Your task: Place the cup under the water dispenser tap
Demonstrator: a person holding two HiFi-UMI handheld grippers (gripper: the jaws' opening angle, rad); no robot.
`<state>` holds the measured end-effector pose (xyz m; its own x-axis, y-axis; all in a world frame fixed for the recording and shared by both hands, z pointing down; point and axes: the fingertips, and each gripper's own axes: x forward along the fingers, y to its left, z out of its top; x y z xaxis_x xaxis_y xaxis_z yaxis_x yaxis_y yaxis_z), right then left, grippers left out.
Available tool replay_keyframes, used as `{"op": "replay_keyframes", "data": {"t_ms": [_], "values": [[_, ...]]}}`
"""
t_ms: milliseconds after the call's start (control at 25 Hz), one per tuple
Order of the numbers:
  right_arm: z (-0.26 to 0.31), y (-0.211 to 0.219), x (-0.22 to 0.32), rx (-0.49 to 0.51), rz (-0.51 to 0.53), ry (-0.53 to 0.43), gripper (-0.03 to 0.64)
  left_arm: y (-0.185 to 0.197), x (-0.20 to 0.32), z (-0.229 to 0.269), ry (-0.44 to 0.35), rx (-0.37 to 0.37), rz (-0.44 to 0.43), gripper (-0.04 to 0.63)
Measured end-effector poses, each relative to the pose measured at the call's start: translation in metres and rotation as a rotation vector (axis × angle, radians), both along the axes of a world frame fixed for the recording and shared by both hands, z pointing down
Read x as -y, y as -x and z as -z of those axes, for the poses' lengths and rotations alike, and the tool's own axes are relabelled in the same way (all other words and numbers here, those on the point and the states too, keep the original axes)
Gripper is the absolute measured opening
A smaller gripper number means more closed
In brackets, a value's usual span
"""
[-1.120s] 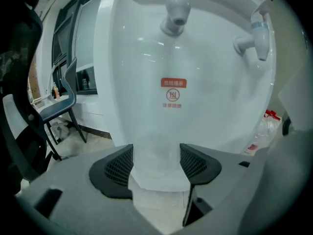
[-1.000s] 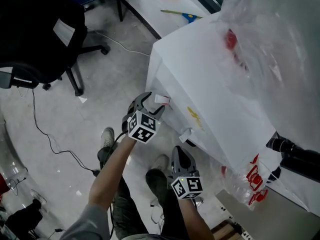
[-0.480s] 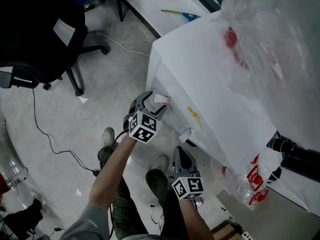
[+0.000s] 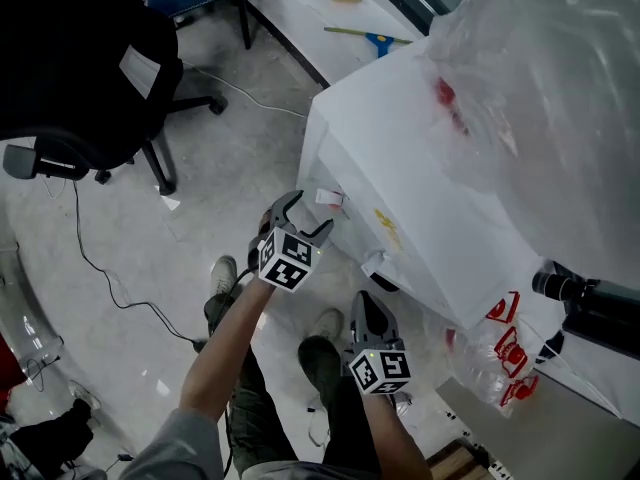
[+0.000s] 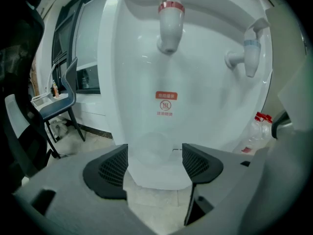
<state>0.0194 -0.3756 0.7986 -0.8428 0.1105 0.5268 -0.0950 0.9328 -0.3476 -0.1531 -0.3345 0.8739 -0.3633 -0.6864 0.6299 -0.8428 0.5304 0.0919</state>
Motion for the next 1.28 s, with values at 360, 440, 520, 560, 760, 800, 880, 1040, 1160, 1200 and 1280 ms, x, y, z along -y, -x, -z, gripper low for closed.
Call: {"op": "replay_keyframes", "data": {"t_ms": [360,440,520,560,760,800,880,1040,1160,1200,1280], "values": [[0.056,0.014,-0.011,0.045,-0.073,0.007,0.012,-0.028,-0.025,0.056,-0.008,-0.074,-0.043,0.333],[0.066,0.017,-0.015,0.056,-0.091,0.011,0.012,-0.031,-0.031,0.07,-0.012,-0.086,-0.046,0.333],[0.079,0.018,-0.019,0.061,-0.096,0.013,0.012,-0.037,-0.037,0.085,-0.023,-0.102,-0.042,0.331],[0.086,0.019,-0.02,0.065,-0.095,0.013,0.012,-0.041,-0.04,0.093,-0.028,-0.11,-0.041,0.33],[0.121,0.024,-0.031,0.09,-0.125,0.033,0.012,-0.057,-0.056,0.143,-0.011,-0.127,-0.086,0.273],[0.129,0.024,-0.032,0.095,-0.127,0.034,0.012,-0.061,-0.057,0.156,-0.015,-0.123,-0.101,0.253],[0.147,0.024,-0.036,0.104,-0.127,0.032,0.012,-0.069,-0.058,0.184,-0.027,-0.114,-0.129,0.214],[0.192,0.027,-0.04,0.141,-0.126,0.034,0.012,-0.083,-0.057,0.247,-0.058,-0.074,-0.181,0.174],[0.232,0.031,-0.036,0.188,-0.136,0.021,0.012,-0.092,-0.05,0.297,-0.094,-0.024,-0.235,0.142],[0.245,0.032,-0.036,0.203,-0.138,0.016,0.012,-0.096,-0.048,0.314,-0.108,-0.009,-0.247,0.132],[0.27,0.033,-0.037,0.233,-0.138,0.011,0.012,-0.1,-0.048,0.345,-0.138,0.017,-0.255,0.118]]}}
